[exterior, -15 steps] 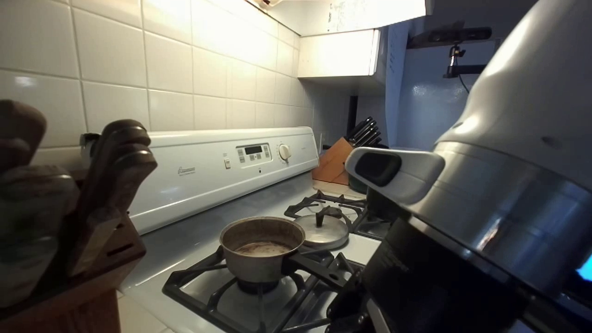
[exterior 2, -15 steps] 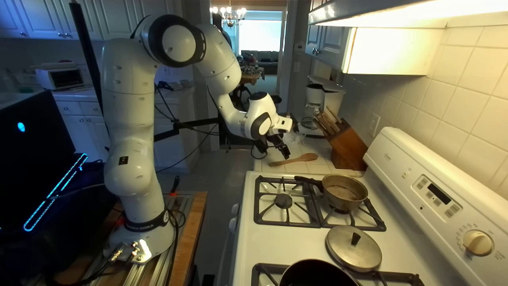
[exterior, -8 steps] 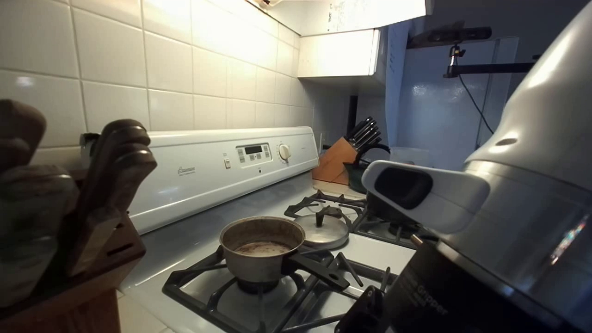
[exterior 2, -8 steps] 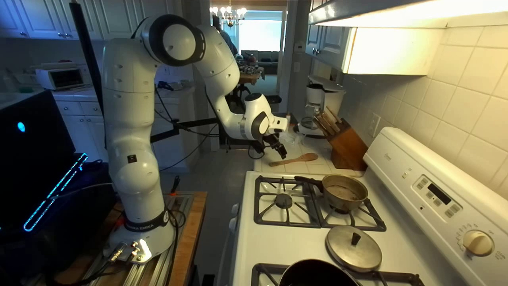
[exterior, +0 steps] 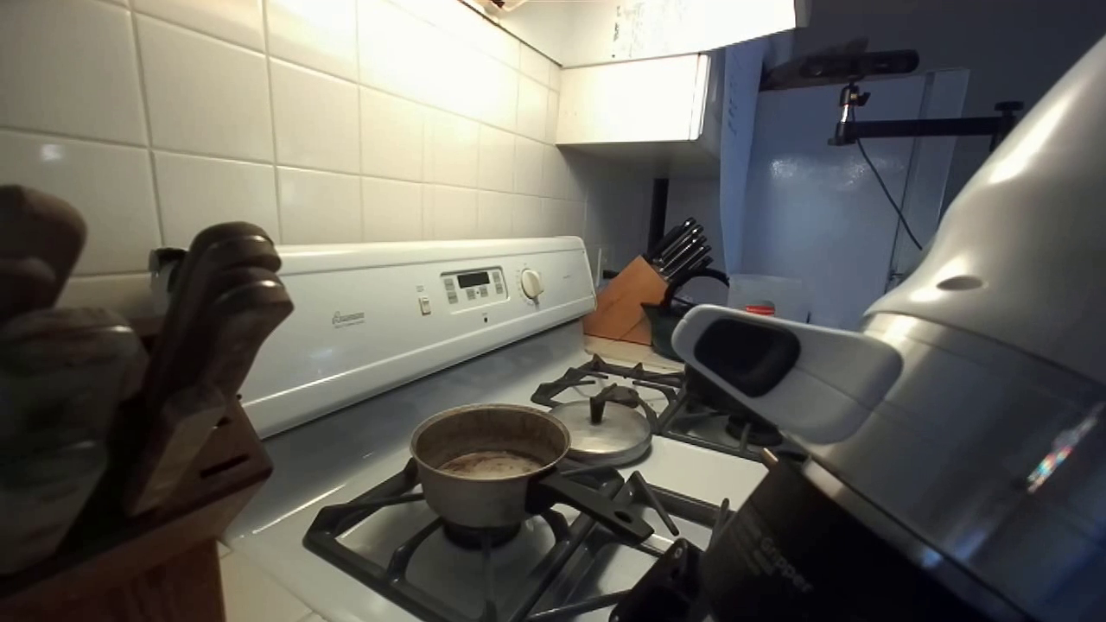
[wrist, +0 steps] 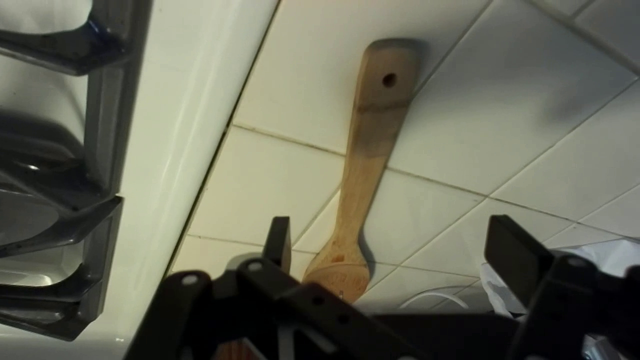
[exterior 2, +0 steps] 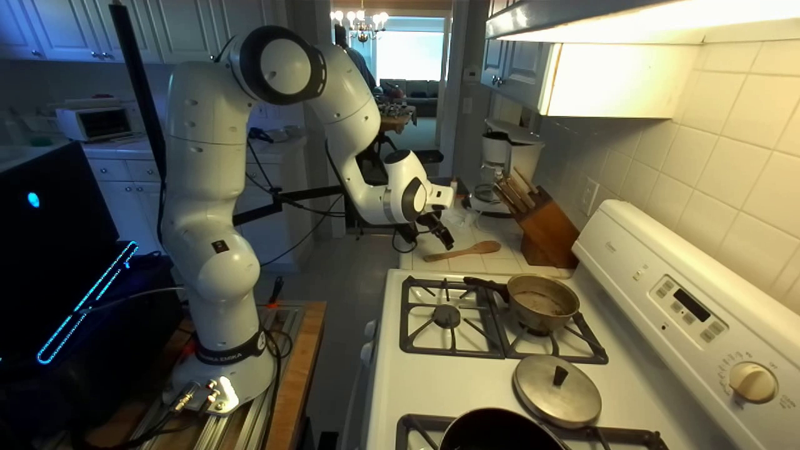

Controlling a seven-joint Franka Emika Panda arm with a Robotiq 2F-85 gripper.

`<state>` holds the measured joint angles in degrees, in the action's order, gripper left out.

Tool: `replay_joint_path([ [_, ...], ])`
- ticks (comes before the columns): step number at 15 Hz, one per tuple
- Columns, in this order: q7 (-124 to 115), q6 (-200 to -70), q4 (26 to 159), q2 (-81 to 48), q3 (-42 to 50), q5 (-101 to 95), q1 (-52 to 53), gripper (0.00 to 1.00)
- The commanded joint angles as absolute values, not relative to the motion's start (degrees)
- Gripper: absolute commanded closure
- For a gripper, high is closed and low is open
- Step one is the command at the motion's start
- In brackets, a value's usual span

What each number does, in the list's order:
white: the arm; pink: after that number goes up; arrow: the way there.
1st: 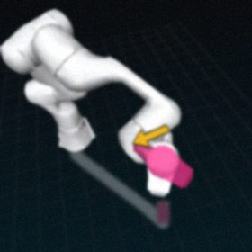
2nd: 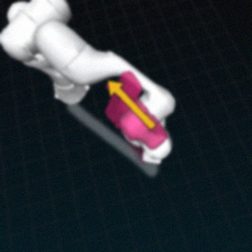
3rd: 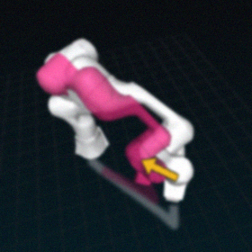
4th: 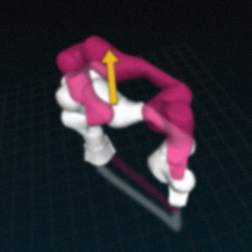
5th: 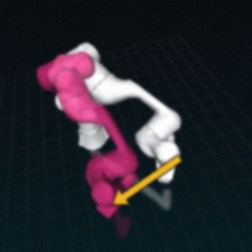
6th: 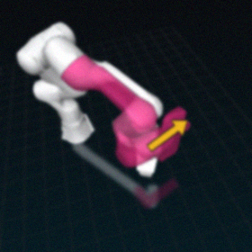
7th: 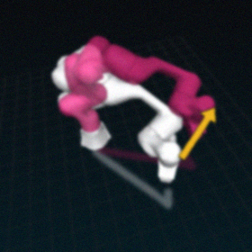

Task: Pick up the wooden spoon, then move it around in the pot and then place it on the counter

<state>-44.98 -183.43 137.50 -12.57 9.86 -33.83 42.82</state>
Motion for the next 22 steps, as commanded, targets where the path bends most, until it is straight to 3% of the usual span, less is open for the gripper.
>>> replay_joint_path([
  [1, -45.0, -183.5, 137.4, -12.6, 9.9, -33.8, 42.8, 0.0],
  [9, -45.9, -190.7, 132.8, -20.0, 24.1, -34.3, 54.9, 0.0],
  [17, -44.9, -196.3, 132.4, -26.6, 32.6, -31.5, 65.5, 0.0],
  [18, -44.9, -196.8, 132.4, -27.2, 33.3, -31.2, 66.4, 0.03],
  [20, -44.9, -198.0, 132.2, -28.5, 34.6, -30.5, 67.9, 0.23],
  [22, -45.0, -198.7, 132.0, -29.4, 35.7, -30.1, 69.0, 0.36],
])
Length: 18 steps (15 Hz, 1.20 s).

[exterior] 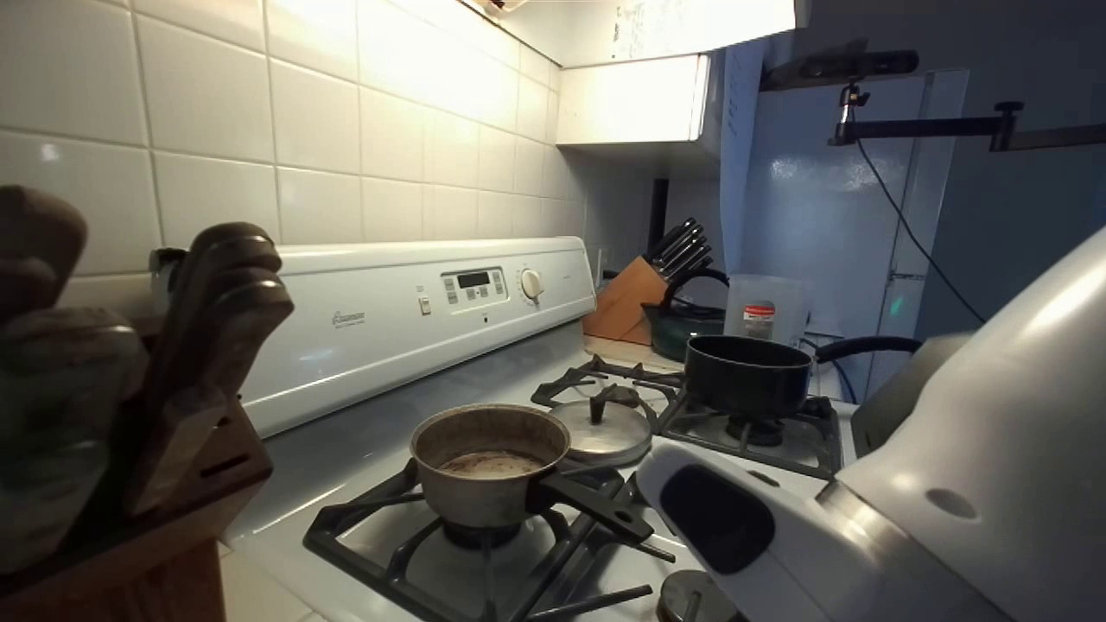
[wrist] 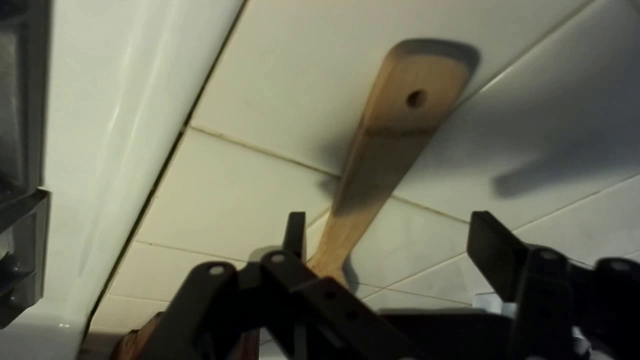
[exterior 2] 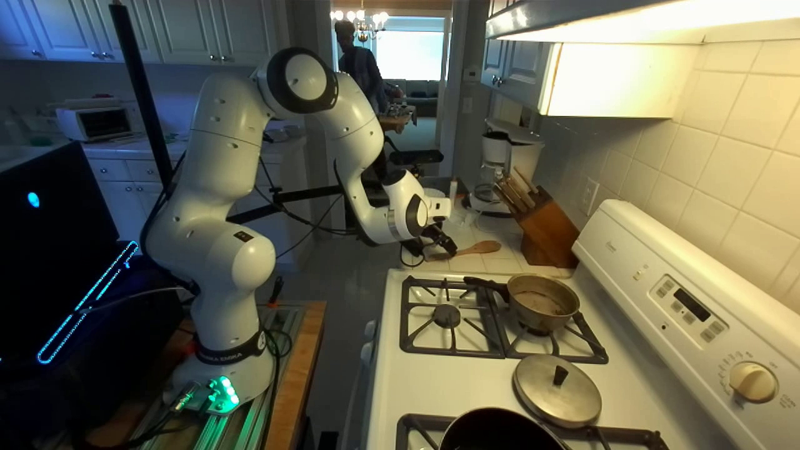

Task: Pick up the wooden spoon, then move it around in the pot and then place it on the counter

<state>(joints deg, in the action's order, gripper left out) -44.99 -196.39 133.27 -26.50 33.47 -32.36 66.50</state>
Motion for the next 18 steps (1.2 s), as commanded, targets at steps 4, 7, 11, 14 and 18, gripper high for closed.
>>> replay_joint_path([
  [4, -45.0, -200.0, 132.1, -31.0, 37.2, -29.5, 70.5, 0.34],
  [7, -45.1, -200.4, 132.1, -31.8, 37.8, -29.4, 71.1, 0.45],
  [11, -45.1, -200.9, 132.2, -32.1, 38.1, -29.2, 71.4, 0.73],
  [14, -45.6, -200.7, 132.4, -31.5, 37.4, -29.5, 70.7, 0.96],
  [18, -46.5, -199.0, 132.4, -29.3, 36.7, -30.0, 70.0, 0.93],
])
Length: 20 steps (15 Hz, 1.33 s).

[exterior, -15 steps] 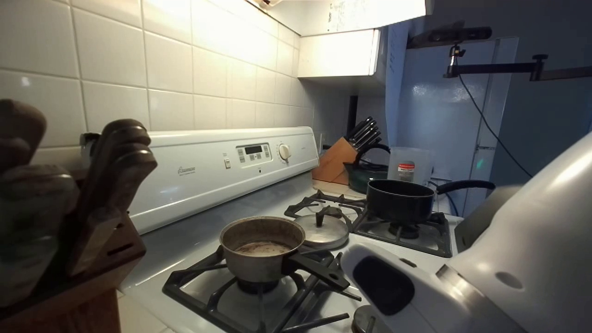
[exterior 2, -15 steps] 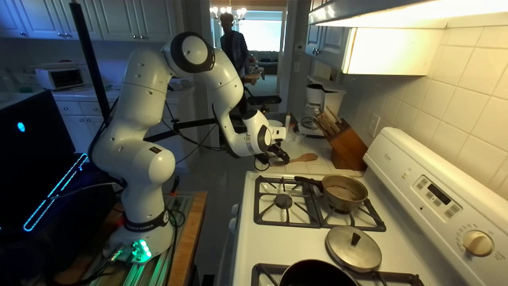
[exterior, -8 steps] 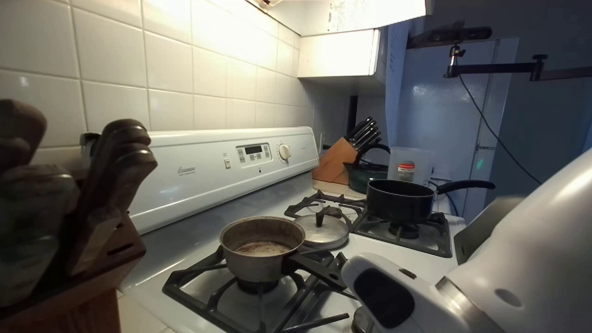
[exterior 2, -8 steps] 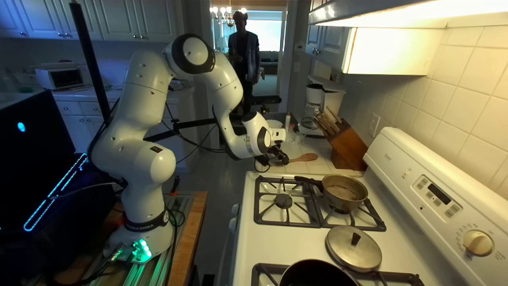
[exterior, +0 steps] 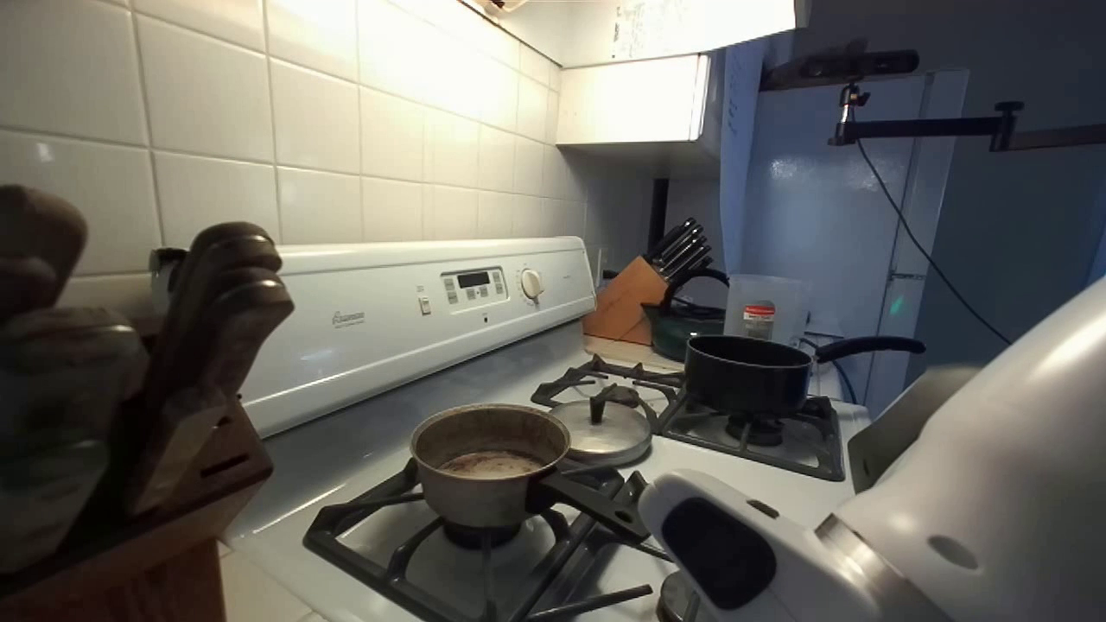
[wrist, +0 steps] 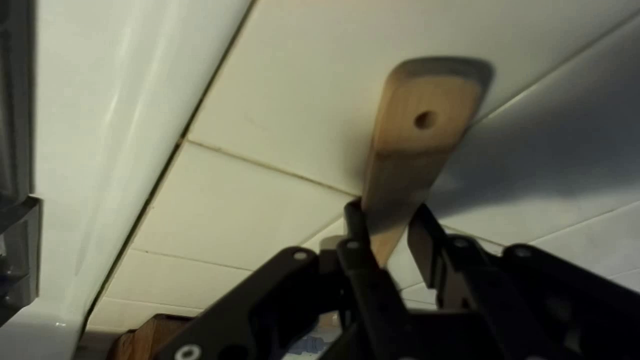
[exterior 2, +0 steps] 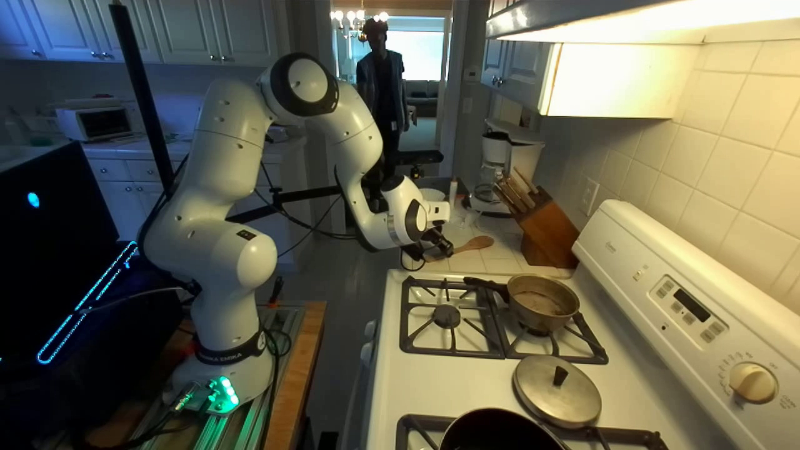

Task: Pick up the wooden spoon, then move it around in the pot and then place it on the counter

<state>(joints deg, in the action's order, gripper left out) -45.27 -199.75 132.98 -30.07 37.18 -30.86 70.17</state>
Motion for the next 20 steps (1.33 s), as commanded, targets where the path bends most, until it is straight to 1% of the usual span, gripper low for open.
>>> replay_joint_path([
  [1, -46.7, -198.3, 132.6, -28.3, 36.9, -30.1, 70.0, 0.93],
  [7, -47.5, -189.6, 136.5, -19.0, 37.8, -31.7, 68.7, 0.93],
  [13, -46.9, -183.6, 141.2, -7.8, 42.0, -31.6, 69.7, 0.93],
  [16, -47.8, -182.1, 141.3, -3.8, 47.1, -32.6, 71.9, 0.93],
  [20, -50.6, -177.4, 138.3, -0.6, 54.9, -38.1, 74.1, 0.93],
])
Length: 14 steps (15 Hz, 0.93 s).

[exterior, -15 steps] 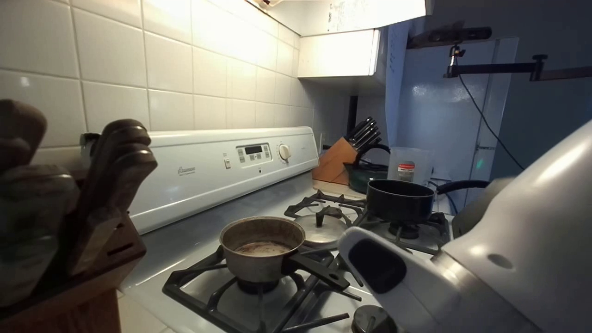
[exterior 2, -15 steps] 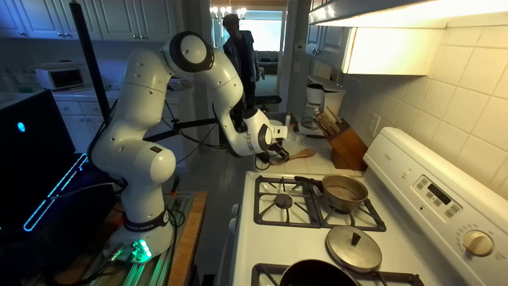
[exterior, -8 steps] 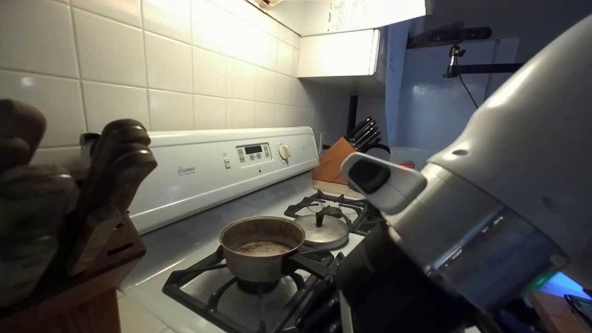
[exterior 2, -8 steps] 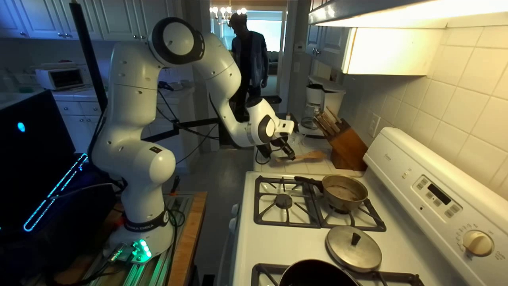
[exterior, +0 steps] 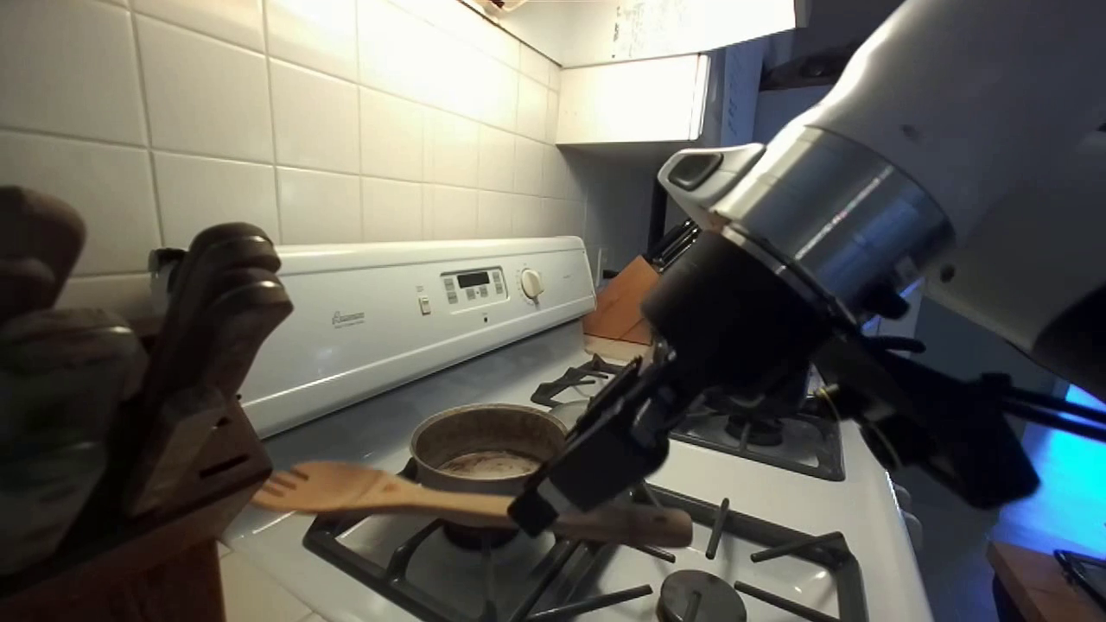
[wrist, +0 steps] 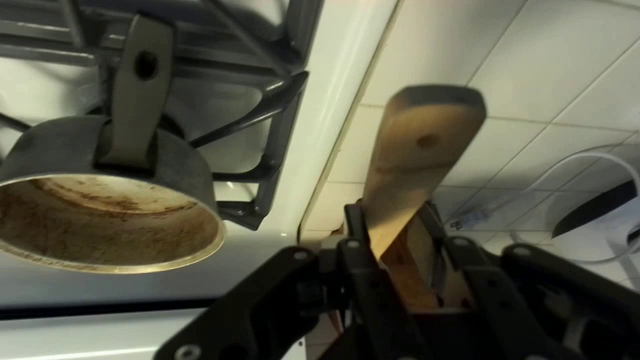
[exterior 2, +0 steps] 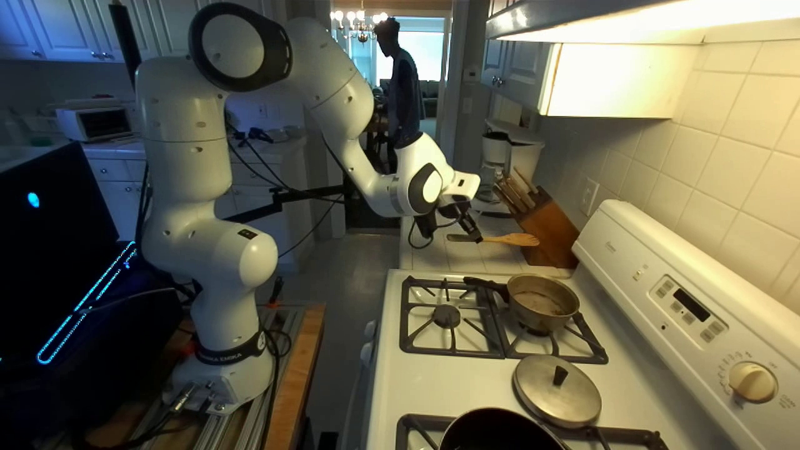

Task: Pick up the wooden spoon, then move it around in the pot and then place it on the counter

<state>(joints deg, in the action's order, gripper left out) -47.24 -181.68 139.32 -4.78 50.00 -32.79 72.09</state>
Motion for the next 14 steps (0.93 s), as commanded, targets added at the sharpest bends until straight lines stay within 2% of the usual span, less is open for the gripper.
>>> replay_joint_path([
  [1, -51.9, -176.7, 137.8, 0.0, 56.1, -39.8, 74.0, 0.93],
  [5, -59.0, -171.0, 137.4, 4.2, 58.3, -49.8, 72.5, 0.93],
  [8, -65.1, -161.8, 140.0, 11.2, 56.4, -57.5, 70.6, 0.93],
  [13, -77.7, -143.0, 143.9, 23.2, 48.8, -68.7, 62.4, 0.93],
  [14, -78.0, -143.0, 144.4, 22.6, 41.9, -67.8, 54.5, 0.93],
])
